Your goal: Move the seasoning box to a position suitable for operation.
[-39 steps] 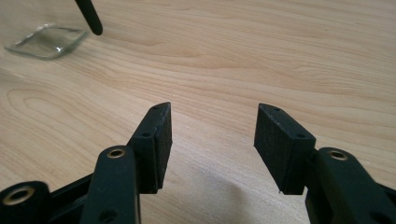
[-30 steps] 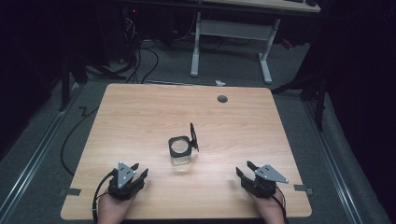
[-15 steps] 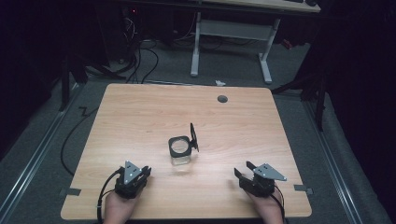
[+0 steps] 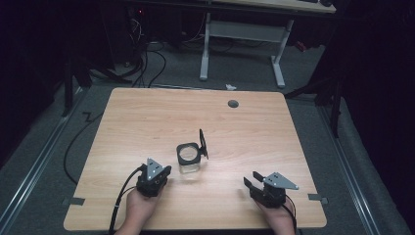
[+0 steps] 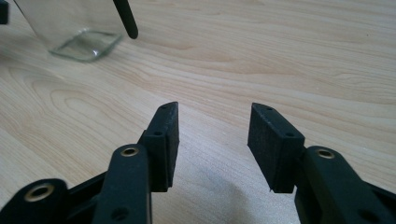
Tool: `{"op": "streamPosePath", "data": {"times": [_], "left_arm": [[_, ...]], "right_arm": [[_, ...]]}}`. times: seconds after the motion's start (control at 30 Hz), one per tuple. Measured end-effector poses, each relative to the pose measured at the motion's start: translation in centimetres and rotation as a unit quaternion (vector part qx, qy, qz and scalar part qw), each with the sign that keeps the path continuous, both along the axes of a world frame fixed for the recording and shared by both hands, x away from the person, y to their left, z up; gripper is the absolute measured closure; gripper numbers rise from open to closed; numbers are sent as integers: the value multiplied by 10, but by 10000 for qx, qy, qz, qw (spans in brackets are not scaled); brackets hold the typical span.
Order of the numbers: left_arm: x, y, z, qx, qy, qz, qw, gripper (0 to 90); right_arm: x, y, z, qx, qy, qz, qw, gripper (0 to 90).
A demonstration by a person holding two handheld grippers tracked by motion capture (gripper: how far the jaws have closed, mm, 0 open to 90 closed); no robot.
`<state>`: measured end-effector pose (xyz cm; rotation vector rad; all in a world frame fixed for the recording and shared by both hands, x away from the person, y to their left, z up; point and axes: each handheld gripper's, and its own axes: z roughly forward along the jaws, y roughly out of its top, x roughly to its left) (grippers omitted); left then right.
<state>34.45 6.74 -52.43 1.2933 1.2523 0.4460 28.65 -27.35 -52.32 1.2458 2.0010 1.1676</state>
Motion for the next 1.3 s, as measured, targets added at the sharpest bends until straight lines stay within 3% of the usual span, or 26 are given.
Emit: {"op": "streamPosePath", "data": {"times": [0.33, 0.63, 0.97, 1.13, 1.23, 1.27, 1.3], "left_arm": [[5, -14, -4, -63, -2, -58, 10000, 900], [0, -23, 0, -144, -16, -171, 9997, 900], [-13, -52, 3, -136, -51, -616, 9980, 900], [-16, -45, 2, -72, -122, -543, 9984, 900], [-4, -29, 2, -22, -100, -298, 9995, 900], [9, -20, 1, 50, -128, -126, 9998, 900], [9, -20, 1, 50, -128, -126, 9998, 900]], "right_arm": [[-1, -2, 2, 35, -84, -173, 9998, 504], [-2, -3, 1, 47, -69, -224, 9997, 504], [-2, -4, 0, 13, -68, -256, 9996, 503], [-3, -4, 1, -12, -118, -222, 9997, 504], [-4, -6, 1, 64, -125, -218, 9997, 514], [-4, -7, 1, 95, -111, -216, 9997, 534], [-4, -7, 1, 95, -111, -216, 9997, 534]]}}
